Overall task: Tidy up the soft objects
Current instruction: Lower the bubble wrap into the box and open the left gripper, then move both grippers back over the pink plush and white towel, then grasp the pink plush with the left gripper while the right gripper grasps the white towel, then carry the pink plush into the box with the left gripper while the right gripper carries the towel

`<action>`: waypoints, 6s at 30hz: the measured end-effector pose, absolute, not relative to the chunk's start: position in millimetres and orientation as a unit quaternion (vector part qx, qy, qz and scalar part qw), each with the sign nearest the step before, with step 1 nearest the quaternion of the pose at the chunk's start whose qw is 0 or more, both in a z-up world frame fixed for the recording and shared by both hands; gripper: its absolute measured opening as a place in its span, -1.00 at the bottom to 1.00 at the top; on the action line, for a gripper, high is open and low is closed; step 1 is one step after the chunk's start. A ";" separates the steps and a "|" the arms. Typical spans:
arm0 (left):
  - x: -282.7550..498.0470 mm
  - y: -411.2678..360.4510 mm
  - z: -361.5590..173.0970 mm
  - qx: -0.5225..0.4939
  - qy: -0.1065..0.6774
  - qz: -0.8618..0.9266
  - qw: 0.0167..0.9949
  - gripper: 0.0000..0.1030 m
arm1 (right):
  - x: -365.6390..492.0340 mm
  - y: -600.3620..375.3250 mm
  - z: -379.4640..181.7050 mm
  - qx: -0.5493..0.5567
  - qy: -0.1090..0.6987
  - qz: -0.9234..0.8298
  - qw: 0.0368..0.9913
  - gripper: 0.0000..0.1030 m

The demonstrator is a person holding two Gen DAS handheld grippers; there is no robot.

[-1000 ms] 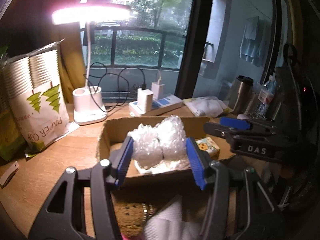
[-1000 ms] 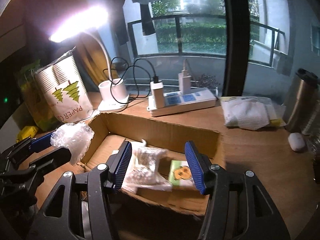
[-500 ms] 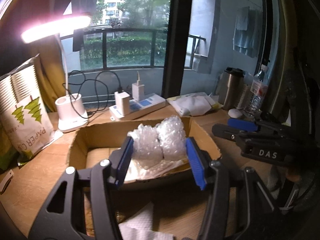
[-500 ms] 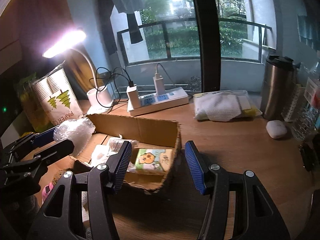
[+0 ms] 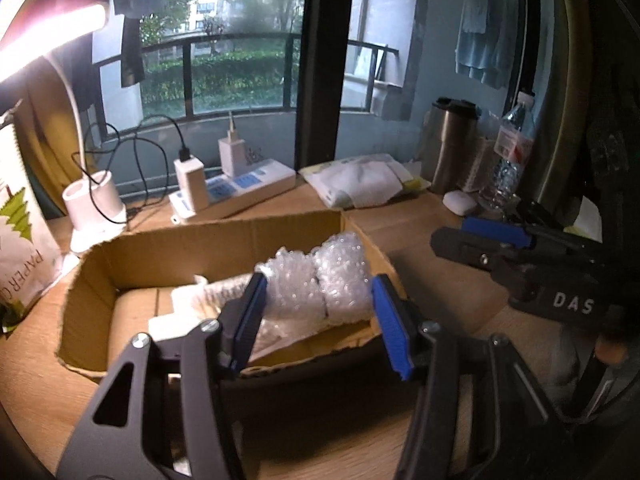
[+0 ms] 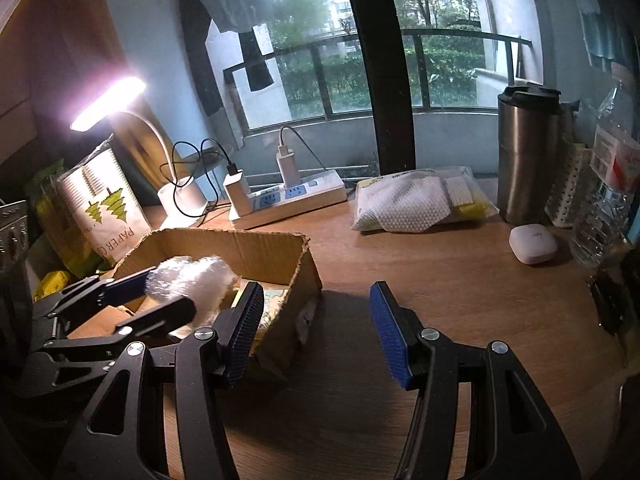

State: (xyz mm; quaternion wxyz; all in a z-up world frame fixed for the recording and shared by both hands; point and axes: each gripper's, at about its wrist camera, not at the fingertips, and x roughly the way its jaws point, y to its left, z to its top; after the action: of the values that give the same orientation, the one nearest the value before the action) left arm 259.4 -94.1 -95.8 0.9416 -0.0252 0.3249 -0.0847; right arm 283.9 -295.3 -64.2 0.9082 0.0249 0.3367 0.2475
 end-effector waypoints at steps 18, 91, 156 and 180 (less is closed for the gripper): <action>256.2 -105.6 -94.3 -0.032 0.338 -0.106 0.935 0.47 | 274.6 -297.5 -61.3 0.027 0.333 0.243 0.910 0.13; 81.4 87.3 -149.3 -0.144 0.339 0.014 0.930 0.67 | 142.1 -102.9 -120.7 -0.078 0.419 0.346 0.836 0.13; 96.6 49.7 -111.4 -0.089 0.353 -0.035 0.931 -0.12 | 150.9 -169.9 -49.1 -0.043 0.317 0.325 0.890 -0.80; 106.6 58.9 -54.8 -0.082 0.271 -0.037 0.958 -0.12 | 168.2 -169.6 -14.5 -0.049 0.276 0.327 0.903 -0.80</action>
State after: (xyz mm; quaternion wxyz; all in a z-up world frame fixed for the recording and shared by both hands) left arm 106.6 58.9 -54.8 0.9583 -0.0818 0.2712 -0.0372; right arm 168.2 -169.6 -14.5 0.9025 -0.0492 0.2760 0.3268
